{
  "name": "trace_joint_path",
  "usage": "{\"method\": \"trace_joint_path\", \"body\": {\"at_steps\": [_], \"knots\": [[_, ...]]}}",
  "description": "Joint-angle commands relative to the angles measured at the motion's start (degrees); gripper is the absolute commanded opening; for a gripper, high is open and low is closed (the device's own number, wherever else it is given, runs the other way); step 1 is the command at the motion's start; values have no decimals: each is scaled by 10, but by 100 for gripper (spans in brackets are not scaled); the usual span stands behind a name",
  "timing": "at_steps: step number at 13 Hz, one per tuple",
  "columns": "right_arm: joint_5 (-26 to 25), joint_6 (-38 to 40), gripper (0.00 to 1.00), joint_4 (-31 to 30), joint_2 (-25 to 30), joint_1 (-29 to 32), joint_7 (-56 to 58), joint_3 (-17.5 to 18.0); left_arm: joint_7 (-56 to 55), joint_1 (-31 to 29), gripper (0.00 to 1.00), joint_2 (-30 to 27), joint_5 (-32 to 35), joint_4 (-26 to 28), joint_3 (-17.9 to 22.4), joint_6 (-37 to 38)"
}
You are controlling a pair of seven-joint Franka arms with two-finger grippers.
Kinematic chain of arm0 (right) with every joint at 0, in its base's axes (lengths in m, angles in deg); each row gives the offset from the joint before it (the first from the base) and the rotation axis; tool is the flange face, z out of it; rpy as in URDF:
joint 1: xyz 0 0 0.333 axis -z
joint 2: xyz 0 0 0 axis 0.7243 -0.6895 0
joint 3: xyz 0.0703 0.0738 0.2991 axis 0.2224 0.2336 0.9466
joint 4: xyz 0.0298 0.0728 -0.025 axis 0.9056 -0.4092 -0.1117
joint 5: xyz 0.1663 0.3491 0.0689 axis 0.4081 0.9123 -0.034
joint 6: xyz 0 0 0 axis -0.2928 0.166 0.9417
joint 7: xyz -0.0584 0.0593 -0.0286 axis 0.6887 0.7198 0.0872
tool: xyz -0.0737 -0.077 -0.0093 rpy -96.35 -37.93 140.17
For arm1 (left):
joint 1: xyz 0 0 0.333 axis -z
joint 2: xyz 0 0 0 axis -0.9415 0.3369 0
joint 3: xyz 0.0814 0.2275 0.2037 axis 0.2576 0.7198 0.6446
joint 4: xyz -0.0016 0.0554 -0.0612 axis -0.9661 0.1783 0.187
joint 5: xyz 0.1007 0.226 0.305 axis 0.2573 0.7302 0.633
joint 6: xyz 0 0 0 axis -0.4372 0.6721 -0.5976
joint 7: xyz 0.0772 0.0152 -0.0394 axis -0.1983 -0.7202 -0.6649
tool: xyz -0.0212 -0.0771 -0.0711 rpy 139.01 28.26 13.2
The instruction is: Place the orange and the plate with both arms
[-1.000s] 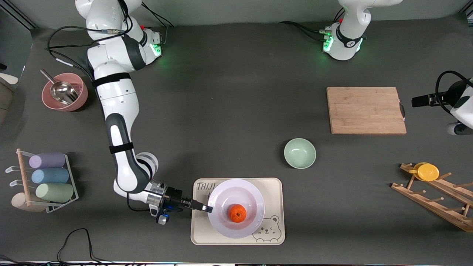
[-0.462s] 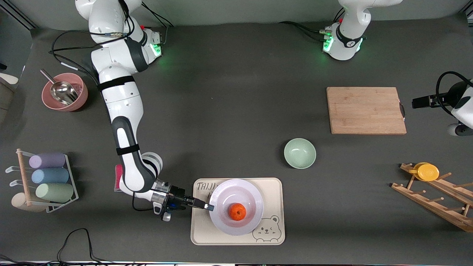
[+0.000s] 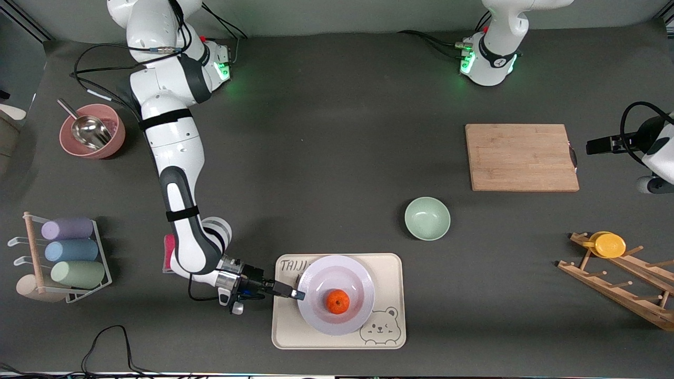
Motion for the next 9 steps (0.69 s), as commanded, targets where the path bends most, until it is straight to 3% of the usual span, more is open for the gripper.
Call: {"method": "trace_joint_path", "body": {"at_steps": [1,4,7,9], "knots": [[-16,-4,80,-16,6,5,7,1,3,-5,100,-6,-20,3,5,-7],[-60,-2,80,-46,45,16,-1,1,-45,-4,100,-22,-21,3,4,-6],[-123,-1,80,-140,122,37,-10,2,-49,3,100,-57,-31,23,0,-20],[-200,6,80,-209,185,47,-60,1,-49,3,100,-117,-33,109,0,-76]]}}
